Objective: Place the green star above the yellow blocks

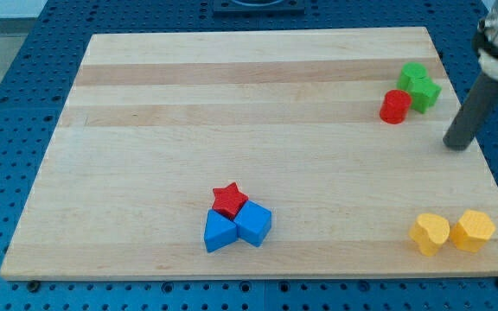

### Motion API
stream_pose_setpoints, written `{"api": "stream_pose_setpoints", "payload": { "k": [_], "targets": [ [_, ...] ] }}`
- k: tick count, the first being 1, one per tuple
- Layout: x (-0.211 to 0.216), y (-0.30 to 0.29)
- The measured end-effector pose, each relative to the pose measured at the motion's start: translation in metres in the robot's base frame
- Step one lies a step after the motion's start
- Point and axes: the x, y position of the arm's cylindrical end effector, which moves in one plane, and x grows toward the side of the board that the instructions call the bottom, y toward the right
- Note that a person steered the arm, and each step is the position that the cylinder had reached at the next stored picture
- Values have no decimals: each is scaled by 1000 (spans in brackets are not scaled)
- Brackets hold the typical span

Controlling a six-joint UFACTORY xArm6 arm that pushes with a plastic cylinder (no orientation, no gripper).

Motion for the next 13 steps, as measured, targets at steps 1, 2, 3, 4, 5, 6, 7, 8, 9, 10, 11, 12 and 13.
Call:
{"api": "stream_pose_setpoints", "payload": {
  "k": [1, 2, 3, 4, 5, 6, 7, 8, 9, 10, 11, 12, 13],
  "targets": [
    [-53, 35],
    [-93, 32],
    [-101, 5],
    [-77, -24],
    [-39, -53],
    [-35, -54],
    [-60, -54],
    [-68, -65],
    [-62, -83],
    [-24, -77],
    [14, -56],
    [26, -40],
    [3, -45]
  ]
}}
